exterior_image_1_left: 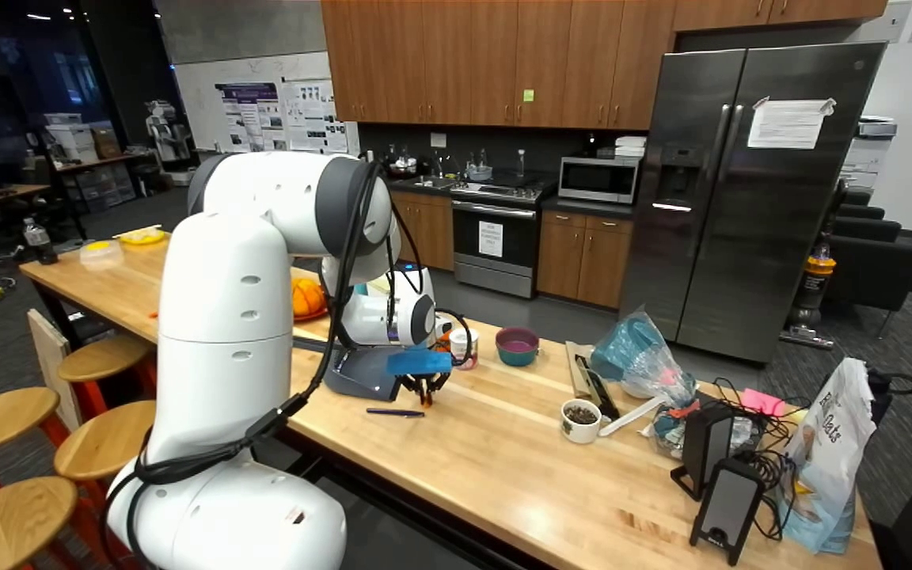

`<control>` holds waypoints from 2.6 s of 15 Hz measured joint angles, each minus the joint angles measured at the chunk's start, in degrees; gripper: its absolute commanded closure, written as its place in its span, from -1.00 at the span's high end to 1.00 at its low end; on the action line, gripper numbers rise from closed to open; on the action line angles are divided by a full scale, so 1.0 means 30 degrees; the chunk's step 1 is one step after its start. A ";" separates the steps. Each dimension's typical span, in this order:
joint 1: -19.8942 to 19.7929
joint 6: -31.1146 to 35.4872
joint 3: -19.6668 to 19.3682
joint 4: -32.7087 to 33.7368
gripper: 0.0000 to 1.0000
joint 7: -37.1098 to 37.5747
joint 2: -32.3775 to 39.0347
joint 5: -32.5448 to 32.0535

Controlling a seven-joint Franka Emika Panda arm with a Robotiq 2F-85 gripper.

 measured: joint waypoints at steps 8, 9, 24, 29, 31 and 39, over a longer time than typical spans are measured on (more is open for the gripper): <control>0.1347 -0.1813 0.0396 0.0077 -0.93 0.0006 -0.1211 -0.1298; 0.1561 -0.2072 0.0484 0.0101 -0.93 0.0013 -0.1360 -0.1555; 0.2213 -0.3434 0.2097 0.0531 -0.93 -0.3502 -0.1523 -0.2879; 0.2565 -0.3546 0.2224 0.1221 -0.93 -0.3878 -0.1043 -0.3896; 0.2835 -0.3570 0.2273 0.1672 -0.93 -0.3883 -0.0713 -0.4245; 0.3687 -0.4021 0.2375 0.3970 -0.12 -0.3881 0.1077 -0.4562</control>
